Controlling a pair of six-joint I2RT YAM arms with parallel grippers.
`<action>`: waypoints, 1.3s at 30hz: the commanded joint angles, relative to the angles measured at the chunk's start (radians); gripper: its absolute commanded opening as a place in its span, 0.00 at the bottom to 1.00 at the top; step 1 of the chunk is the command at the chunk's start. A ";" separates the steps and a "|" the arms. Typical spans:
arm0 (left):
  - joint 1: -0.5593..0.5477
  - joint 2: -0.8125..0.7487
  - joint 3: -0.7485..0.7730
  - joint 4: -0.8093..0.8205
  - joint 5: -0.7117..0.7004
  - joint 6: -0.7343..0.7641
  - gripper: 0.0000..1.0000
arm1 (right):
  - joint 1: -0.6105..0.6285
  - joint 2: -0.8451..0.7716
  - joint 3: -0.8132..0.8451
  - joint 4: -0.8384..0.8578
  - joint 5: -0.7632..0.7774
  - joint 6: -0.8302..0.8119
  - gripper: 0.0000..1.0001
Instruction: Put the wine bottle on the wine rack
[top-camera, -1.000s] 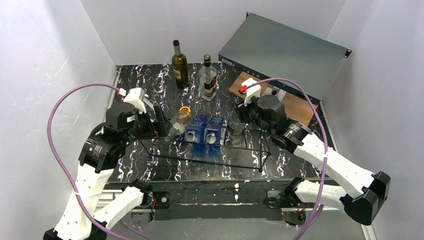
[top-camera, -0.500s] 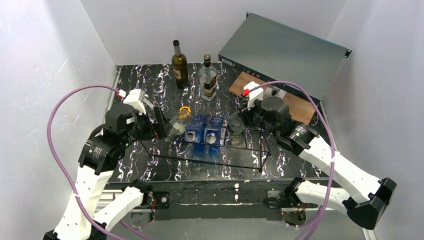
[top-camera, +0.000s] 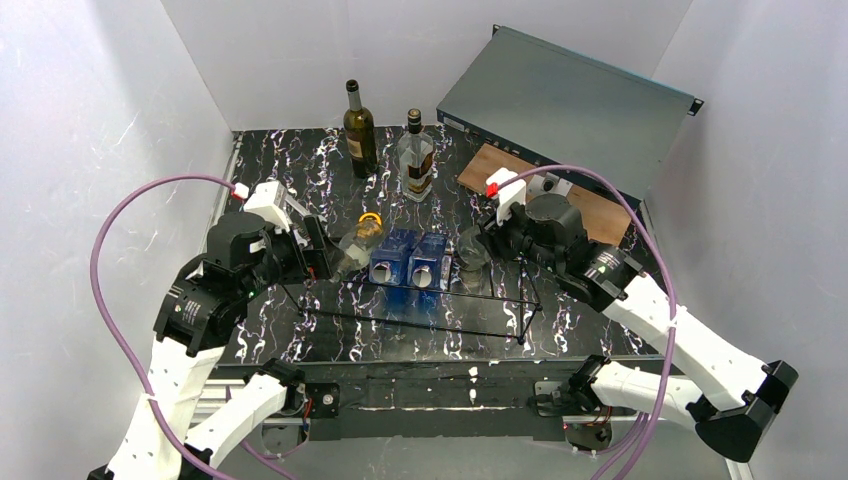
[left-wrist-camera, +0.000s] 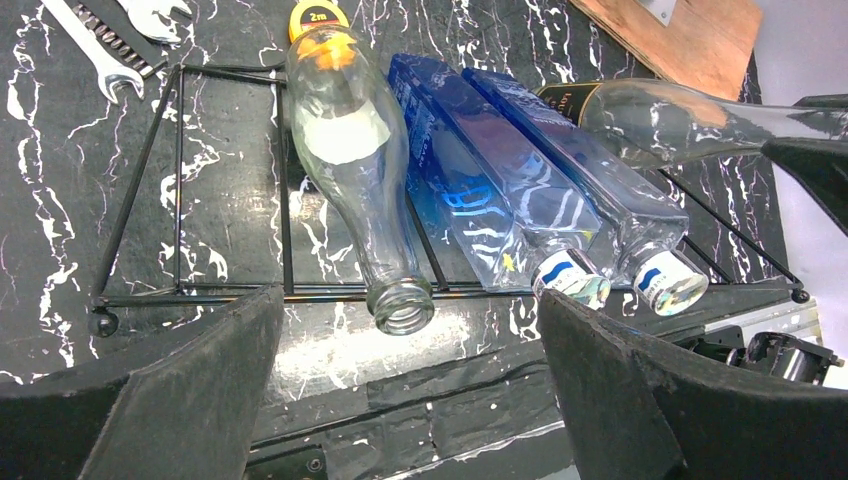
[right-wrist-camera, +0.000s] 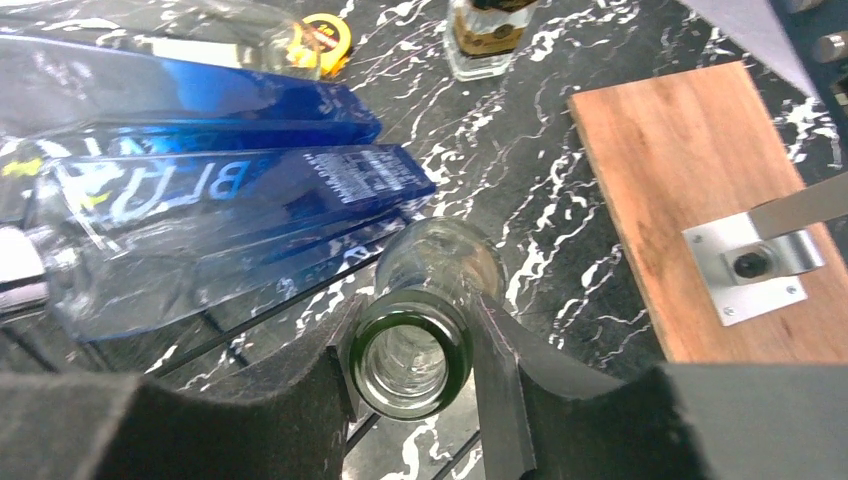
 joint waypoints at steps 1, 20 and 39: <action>-0.003 -0.002 -0.007 -0.005 0.041 -0.001 0.98 | 0.022 -0.016 0.033 -0.076 -0.213 0.113 0.49; -0.002 0.008 -0.017 -0.005 0.040 -0.002 0.98 | 0.032 0.021 0.027 -0.179 -0.407 0.121 0.51; -0.002 0.016 -0.022 -0.005 0.039 -0.008 0.98 | 0.047 -0.030 -0.100 -0.118 -0.441 0.171 0.69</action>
